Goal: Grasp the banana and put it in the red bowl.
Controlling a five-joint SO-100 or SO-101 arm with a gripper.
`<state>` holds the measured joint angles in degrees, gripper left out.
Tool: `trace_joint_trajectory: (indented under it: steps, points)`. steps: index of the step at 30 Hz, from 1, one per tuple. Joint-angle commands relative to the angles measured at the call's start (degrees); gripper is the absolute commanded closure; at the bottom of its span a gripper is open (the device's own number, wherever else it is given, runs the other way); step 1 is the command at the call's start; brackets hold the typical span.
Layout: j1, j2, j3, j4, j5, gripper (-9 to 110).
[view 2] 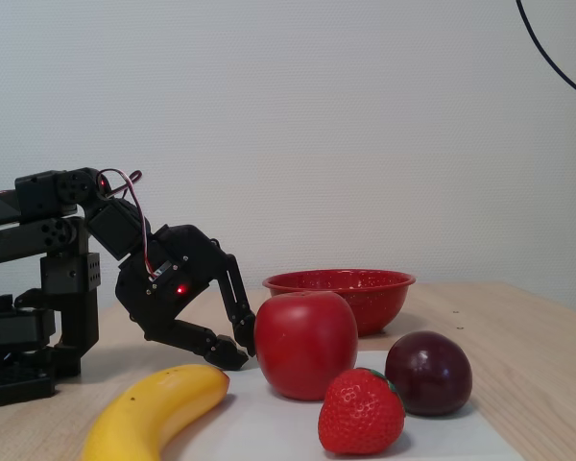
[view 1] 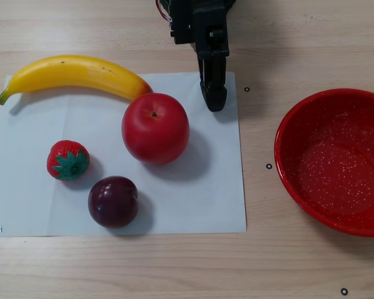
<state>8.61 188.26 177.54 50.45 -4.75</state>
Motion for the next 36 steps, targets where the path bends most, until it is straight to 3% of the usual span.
trace_joint_trajectory:
  steps: [1, 26, 36]
  points:
    - [-0.3, -0.5, 0.3, 0.6, 0.9, 101]
    - [-0.8, -1.1, -0.2, 1.2, 2.1, 101]
    - [-1.1, -6.4, -11.7, 8.9, 2.1, 101]
